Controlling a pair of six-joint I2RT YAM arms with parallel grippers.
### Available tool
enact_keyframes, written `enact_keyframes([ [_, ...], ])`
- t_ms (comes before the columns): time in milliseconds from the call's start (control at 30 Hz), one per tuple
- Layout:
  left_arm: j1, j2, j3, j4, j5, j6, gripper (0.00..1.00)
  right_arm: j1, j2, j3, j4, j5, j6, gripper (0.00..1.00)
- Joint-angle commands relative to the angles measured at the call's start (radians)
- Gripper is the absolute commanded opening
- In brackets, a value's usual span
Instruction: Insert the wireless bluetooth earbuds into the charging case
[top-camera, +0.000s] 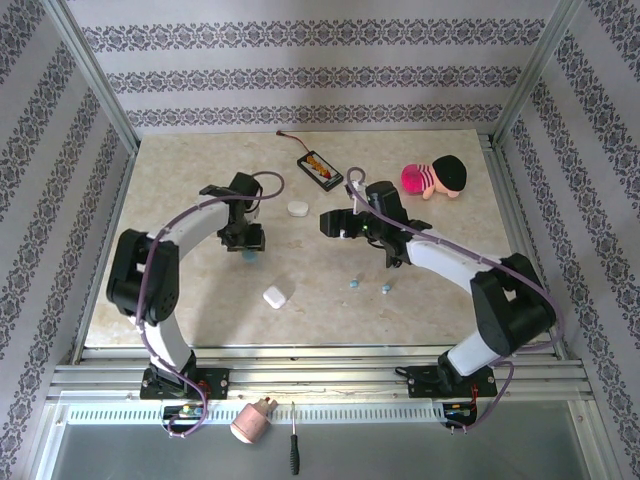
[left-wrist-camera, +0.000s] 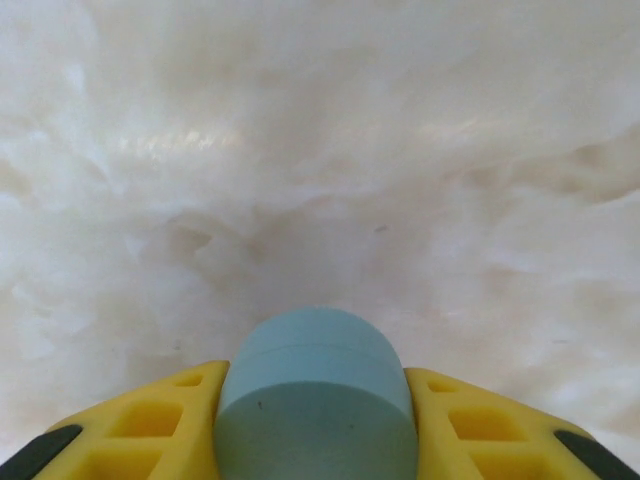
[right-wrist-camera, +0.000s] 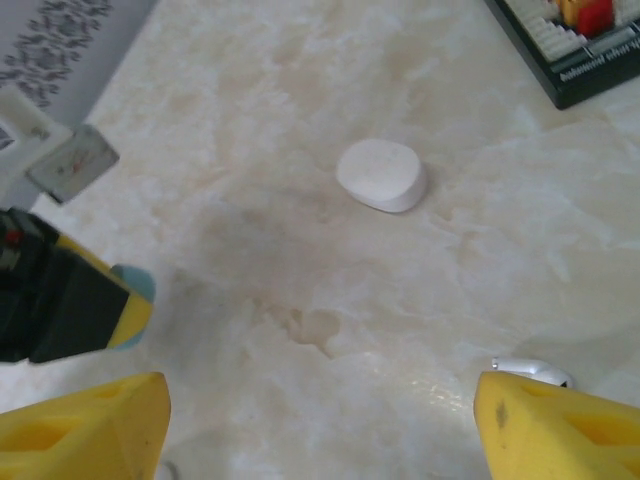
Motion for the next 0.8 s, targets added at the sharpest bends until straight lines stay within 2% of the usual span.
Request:
enact_keyframes([
  [0,-0.015,-0.064,-0.014,0.175,0.128,-0.172,0.34,0.018,-0.075,-0.052,0.129,-0.075,-0.033,0.80],
  [200,-0.027,-0.140,-0.086,0.440,0.243,-0.472,0.31,0.072,-0.101,-0.097,0.247,-0.121,-0.045,0.81],
  [367,-0.036,-0.177,-0.161,0.646,0.331,-0.668,0.31,0.101,-0.037,-0.097,0.399,-0.109,0.062,0.79],
  [667,-0.061,-0.187,-0.189,0.748,0.370,-0.777,0.30,0.160,0.112,-0.011,0.479,-0.122,0.083,0.71],
  [767,-0.064,-0.192,-0.181,0.742,0.381,-0.781,0.30,0.164,0.143,-0.003,0.490,-0.110,0.097,0.65],
])
